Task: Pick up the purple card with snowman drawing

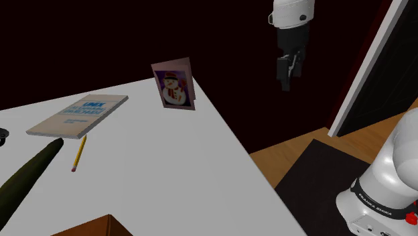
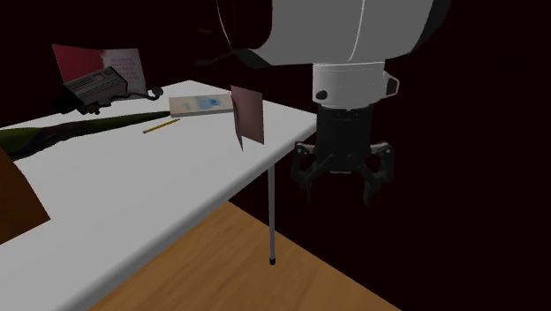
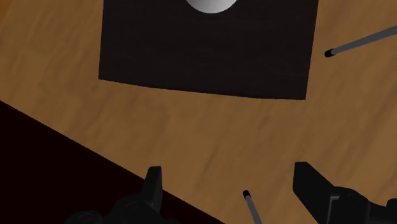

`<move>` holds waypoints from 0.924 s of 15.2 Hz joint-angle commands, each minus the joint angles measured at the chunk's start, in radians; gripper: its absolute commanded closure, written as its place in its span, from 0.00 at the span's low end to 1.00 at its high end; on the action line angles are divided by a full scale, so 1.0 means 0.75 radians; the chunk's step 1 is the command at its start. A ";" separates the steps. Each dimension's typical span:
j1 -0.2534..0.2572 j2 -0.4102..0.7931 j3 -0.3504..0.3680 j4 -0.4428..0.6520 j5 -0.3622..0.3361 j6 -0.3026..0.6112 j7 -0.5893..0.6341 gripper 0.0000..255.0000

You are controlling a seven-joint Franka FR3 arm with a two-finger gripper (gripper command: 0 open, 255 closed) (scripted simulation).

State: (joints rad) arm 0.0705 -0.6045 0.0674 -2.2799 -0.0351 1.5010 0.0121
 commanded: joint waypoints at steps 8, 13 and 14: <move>0.077 0.355 0.099 0.381 0.037 0.054 -0.012 0.00; 0.116 0.551 0.158 0.626 0.031 0.049 -0.012 0.00; 0.125 0.591 0.170 0.679 0.027 0.044 -0.012 0.00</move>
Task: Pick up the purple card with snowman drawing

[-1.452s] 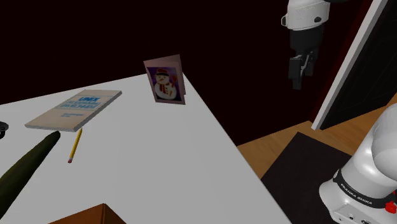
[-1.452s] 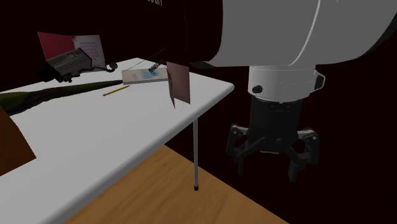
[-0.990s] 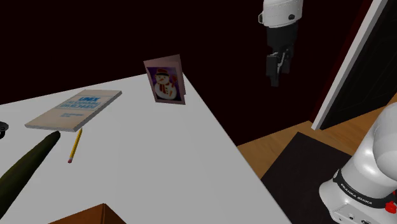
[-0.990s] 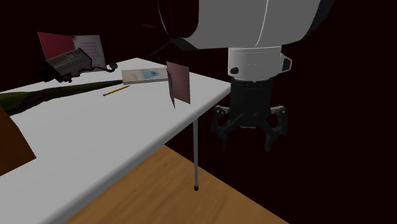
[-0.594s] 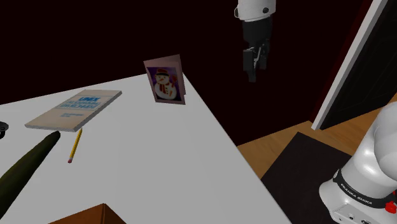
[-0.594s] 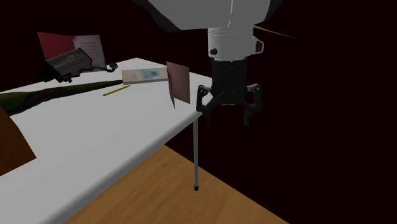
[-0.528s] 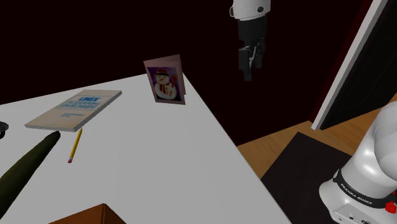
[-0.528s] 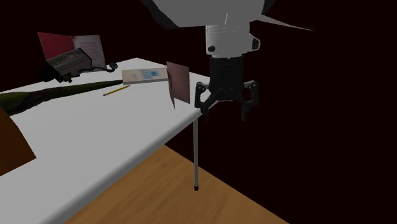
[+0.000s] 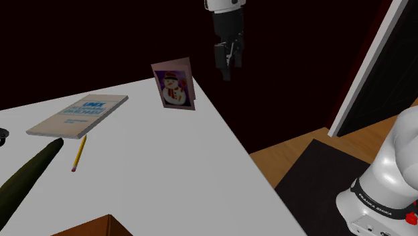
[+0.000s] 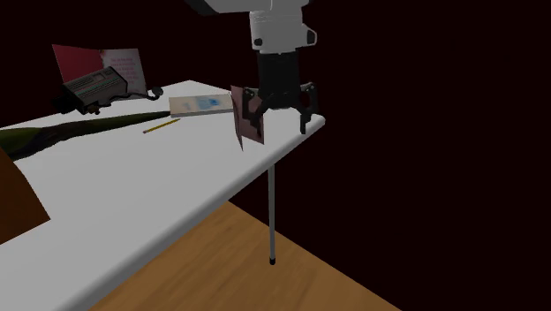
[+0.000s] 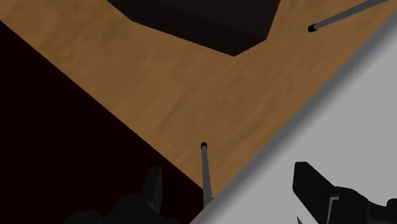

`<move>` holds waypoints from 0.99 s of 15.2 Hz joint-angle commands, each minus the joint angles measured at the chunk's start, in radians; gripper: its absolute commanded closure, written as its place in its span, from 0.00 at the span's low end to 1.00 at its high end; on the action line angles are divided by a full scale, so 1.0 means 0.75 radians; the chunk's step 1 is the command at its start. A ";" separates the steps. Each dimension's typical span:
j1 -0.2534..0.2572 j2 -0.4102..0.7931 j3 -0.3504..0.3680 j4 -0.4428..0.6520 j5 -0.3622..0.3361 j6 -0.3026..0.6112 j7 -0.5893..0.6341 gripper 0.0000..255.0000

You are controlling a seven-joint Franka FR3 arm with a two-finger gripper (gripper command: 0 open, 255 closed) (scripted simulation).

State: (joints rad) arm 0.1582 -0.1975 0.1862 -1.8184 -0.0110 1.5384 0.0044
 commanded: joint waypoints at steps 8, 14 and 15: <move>0.097 0.400 0.109 0.566 -0.075 -0.096 0.011 0.00; 0.185 0.637 0.155 0.922 -0.150 -0.186 0.016 0.00; 0.181 0.623 0.154 0.884 -0.146 -0.161 0.016 0.00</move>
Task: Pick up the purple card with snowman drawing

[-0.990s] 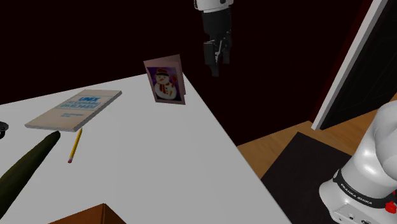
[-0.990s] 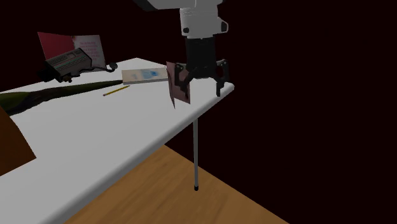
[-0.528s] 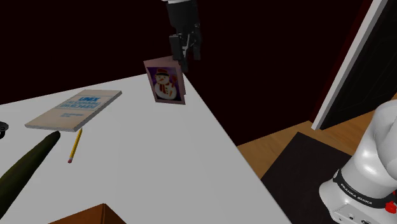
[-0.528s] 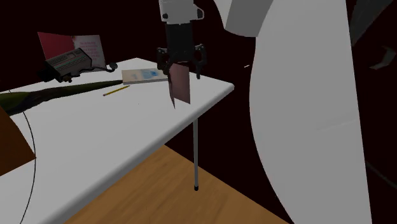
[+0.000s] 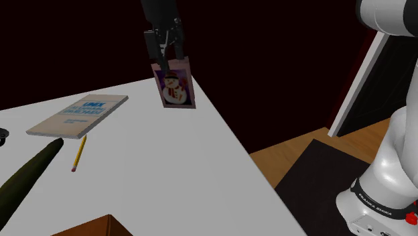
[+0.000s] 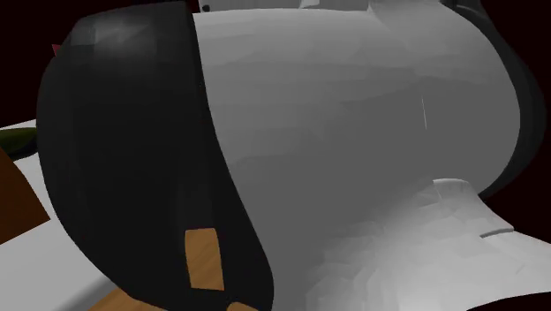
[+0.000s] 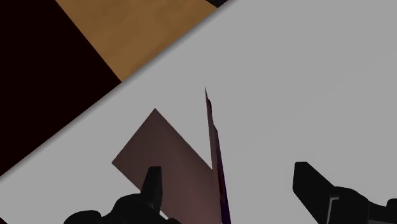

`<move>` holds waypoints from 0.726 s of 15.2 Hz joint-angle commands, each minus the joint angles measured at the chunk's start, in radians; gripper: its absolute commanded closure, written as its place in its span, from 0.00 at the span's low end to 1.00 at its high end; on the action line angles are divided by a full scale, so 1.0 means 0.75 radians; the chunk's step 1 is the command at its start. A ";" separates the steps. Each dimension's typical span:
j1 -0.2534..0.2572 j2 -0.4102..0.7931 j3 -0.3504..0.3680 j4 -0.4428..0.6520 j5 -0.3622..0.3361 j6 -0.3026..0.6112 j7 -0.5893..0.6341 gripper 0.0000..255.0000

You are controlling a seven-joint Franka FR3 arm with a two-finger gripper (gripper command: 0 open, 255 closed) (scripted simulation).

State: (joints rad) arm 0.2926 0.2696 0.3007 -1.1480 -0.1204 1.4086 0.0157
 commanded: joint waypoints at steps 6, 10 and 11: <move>-0.018 -0.055 -0.001 -0.192 0.018 0.141 -0.001 0.00; -0.018 -0.059 -0.001 -0.198 0.020 0.143 -0.001 1.00; -0.018 -0.060 -0.001 -0.201 0.020 0.145 0.000 1.00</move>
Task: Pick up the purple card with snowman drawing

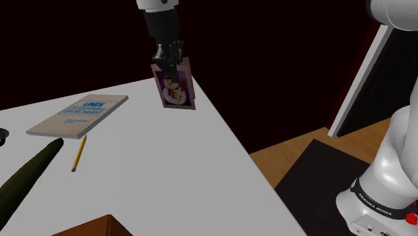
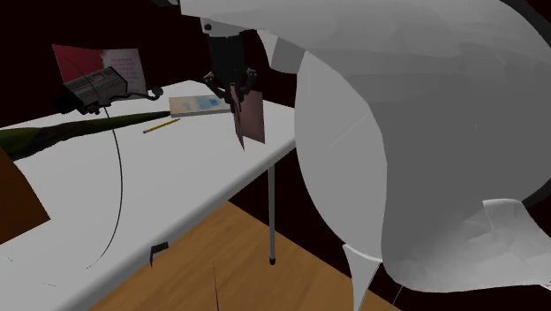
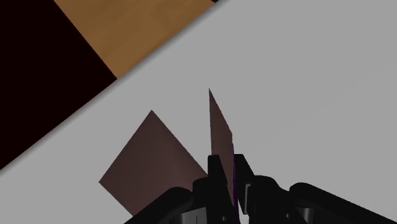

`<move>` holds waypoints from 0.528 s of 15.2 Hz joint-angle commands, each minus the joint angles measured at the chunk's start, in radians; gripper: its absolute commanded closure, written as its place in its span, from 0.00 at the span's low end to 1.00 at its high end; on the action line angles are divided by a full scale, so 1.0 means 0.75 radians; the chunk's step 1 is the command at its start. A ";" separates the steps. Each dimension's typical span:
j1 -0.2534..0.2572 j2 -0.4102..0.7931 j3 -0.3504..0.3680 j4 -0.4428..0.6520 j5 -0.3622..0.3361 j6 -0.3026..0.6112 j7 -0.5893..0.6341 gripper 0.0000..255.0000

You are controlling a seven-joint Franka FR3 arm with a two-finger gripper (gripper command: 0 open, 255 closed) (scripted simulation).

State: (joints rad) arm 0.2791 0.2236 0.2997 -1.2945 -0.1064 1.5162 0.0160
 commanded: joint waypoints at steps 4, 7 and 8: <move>0.001 0.002 0.001 -0.004 0.001 0.000 0.001 1.00; 0.003 0.014 0.001 0.033 -0.003 -0.024 -0.001 1.00; 0.006 0.023 0.001 0.064 -0.006 -0.047 -0.001 1.00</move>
State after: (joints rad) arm 0.2827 0.2368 0.3006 -1.2619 -0.1097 1.4935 0.0163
